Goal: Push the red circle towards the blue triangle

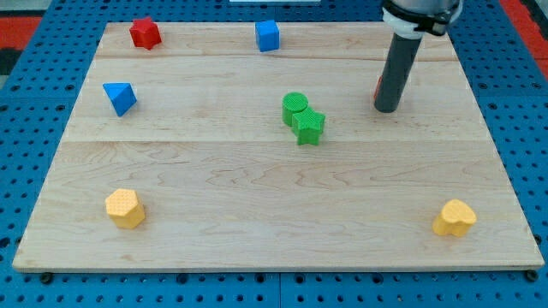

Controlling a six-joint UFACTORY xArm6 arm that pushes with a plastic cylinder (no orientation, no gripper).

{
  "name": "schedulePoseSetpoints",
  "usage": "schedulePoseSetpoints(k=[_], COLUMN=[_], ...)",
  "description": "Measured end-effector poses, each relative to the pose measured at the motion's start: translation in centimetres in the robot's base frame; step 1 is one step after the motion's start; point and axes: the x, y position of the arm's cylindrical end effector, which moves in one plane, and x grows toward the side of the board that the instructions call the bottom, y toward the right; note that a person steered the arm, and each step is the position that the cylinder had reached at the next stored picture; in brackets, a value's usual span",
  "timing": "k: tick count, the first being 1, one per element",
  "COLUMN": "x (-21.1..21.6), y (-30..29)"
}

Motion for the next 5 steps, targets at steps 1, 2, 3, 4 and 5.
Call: schedulePoseSetpoints(k=[1,2,3,4,5], x=[-1.4,-1.9,-4.4,-5.0,-4.7], y=[4.9,6.7,7.4,4.5,-0.9])
